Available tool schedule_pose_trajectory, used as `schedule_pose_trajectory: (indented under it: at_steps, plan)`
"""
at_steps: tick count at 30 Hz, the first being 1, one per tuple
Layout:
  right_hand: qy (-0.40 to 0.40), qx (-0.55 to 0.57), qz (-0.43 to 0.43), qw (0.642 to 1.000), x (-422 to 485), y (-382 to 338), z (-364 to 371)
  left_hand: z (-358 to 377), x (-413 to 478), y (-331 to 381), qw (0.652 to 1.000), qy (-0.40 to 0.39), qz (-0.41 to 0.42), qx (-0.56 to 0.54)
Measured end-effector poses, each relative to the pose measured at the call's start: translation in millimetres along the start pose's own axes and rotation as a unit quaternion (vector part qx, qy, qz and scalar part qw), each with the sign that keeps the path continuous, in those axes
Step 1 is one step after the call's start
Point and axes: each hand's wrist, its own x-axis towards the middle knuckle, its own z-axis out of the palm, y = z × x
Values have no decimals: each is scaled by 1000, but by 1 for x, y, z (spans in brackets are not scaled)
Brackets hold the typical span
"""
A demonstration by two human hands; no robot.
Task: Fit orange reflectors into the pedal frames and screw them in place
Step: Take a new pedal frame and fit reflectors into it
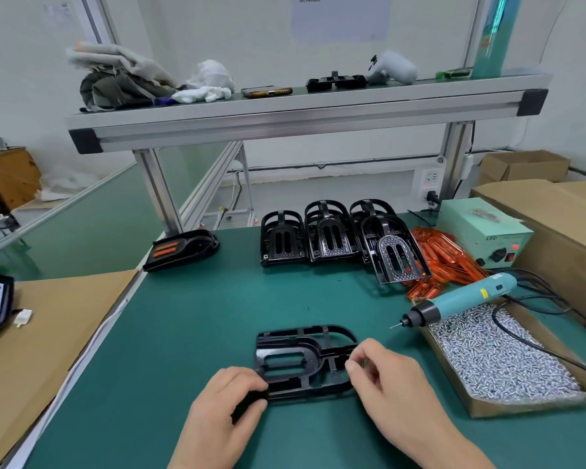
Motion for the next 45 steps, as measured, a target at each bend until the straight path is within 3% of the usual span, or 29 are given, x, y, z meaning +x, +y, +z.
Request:
schedule_pose_trajectory:
  at_steps: [4, 6, 8, 13, 17, 20, 37, 45]
  plan:
    - [116, 44, -25, 992, 31, -6, -38, 1, 1, -1, 1000, 2, 1, 0]
    - [174, 10, -24, 984, 58, 1, -64, 0, 1, -2, 1000, 8, -9, -6]
    - [183, -58, 15, 981, 87, 14, -90, 1, 1, -3, 1000, 11, -2, -3]
    - [44, -282, 144, 948, 144, 49, -129, 3, 1, -9, 1000, 5, 17, 10]
    - [-110, -365, 156, 911, 161, 56, -129, 2, -1, -11, 1000, -2, 16, -4]
    - [-172, -400, 151, 888, 165, 62, -125, 2, -1, -12, 1000, -10, 18, -5]
    - [-184, -389, 173, 886, 177, 85, -120, 0, 0, -8, 999, -21, 5, -37]
    - [-210, -429, 175, 861, 182, 85, -119, 0, 0, -8, 999, -23, 2, -33]
